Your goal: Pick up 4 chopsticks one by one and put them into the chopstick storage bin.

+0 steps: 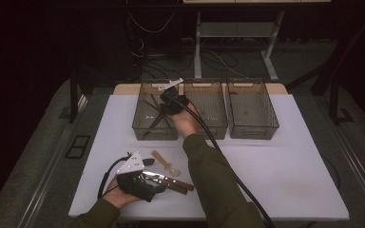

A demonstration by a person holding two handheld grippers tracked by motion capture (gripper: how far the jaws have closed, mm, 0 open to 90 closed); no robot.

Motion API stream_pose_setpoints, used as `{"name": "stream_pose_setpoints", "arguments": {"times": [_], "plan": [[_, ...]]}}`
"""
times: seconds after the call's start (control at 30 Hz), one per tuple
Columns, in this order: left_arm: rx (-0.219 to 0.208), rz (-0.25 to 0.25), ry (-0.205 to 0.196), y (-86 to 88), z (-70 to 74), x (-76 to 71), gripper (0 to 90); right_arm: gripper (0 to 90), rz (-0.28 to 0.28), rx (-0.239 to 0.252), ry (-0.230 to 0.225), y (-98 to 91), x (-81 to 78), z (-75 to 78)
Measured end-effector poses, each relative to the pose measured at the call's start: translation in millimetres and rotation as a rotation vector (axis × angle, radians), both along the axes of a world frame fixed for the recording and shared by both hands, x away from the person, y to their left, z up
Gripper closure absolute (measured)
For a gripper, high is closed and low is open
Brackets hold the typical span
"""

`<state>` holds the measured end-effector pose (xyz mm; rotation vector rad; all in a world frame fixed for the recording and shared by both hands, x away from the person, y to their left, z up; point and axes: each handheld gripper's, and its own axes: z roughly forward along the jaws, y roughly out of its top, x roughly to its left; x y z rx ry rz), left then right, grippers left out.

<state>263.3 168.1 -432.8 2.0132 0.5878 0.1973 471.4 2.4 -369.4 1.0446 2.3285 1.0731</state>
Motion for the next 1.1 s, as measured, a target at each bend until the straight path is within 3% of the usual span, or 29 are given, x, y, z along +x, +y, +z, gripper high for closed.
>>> {"name": "stream_pose_setpoints", "arguments": {"times": [0.4,0.67,0.8,0.9,1.0,1.1], "plan": [[-0.005,0.004,0.002,2.2,-0.3,0.6,0.0,45.6,0.055,0.095,0.054,-19.8,-10.7,12.8],[-0.01,0.013,-0.002,4.1,0.4,0.9,0.0,33.0,0.091,0.148,0.039,-46.1,-29.4,17.3],[-0.007,0.013,-0.004,3.6,-0.1,0.7,0.0,27.5,0.117,0.157,0.009,-61.3,-41.8,19.0],[0.006,0.01,0.004,5.2,0.1,1.2,0.0,25.1,0.118,0.177,0.006,-74.4,-50.0,19.3],[-0.009,0.024,0.015,5.1,-0.7,0.5,0.0,21.6,0.115,0.208,0.01,-87.2,-57.3,17.8],[-0.006,0.021,0.016,5.4,-0.7,0.2,0.0,18.1,0.1,0.187,-0.002,-96.6,-66.0,14.3]]}}
